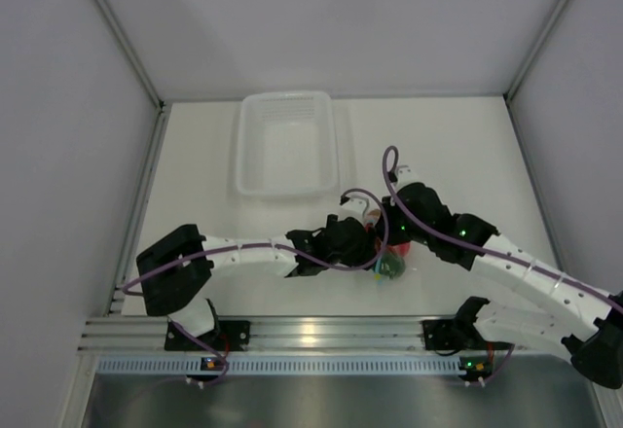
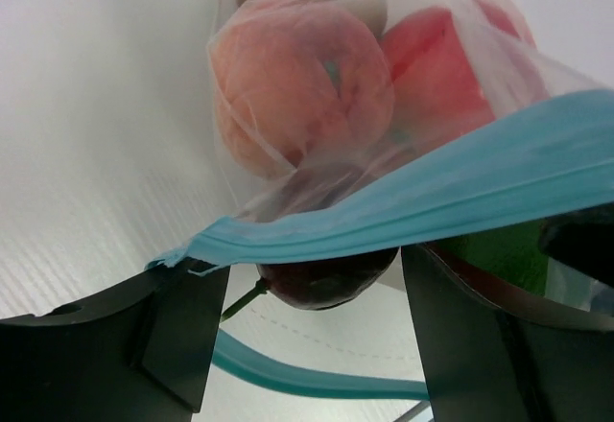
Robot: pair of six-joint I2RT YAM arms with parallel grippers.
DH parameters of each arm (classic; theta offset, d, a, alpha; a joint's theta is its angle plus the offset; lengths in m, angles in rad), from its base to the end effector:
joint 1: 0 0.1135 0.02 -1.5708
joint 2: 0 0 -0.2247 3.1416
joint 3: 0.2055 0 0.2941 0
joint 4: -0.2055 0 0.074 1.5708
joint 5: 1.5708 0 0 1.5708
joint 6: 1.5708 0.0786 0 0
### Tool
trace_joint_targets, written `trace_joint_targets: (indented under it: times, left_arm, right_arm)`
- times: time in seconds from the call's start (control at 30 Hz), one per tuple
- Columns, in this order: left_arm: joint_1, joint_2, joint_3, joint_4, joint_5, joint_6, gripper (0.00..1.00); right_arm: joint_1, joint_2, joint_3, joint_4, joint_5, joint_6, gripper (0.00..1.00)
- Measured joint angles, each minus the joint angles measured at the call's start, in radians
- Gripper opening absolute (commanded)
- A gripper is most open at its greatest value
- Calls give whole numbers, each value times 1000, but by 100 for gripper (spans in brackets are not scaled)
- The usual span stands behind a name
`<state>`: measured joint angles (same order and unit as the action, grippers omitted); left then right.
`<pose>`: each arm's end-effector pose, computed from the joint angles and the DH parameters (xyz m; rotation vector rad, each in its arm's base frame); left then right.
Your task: Open the zip-top bag and remove the fake food
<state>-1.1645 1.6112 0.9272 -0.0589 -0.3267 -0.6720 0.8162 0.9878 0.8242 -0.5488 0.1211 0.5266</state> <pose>0.1810 -0.3570 0.1022 0.4043 2.3004 -0.5800 0.2160 0.2158 0.2140 -0.2734 2.3253 0.5552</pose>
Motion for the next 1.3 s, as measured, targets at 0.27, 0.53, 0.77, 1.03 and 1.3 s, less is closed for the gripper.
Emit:
trace_joint_targets:
  times: [0.27,0.53,0.77,1.03,1.3]
  left_arm:
    - [-4,60,21,-3,50,-2,81]
    - [-31,119,27,0,40,-11,63]
    - [-34,119,27,31,18,-19,79]
    - [-35,132,3,118,-11,-68,77]
    - [-39,133,-55,224,-30,-147,77]
  right_arm:
    - [-12,-7,-26,-5,15,-30,0]
    - [-14,-11,-72,0,0,-36,0]
    - [-20,-32,-75,-2,1,-53,0]
    - [-26,-39,-100,11,-15,-63,0]
    - [-26,-45,-124,55,-39,-63,0]
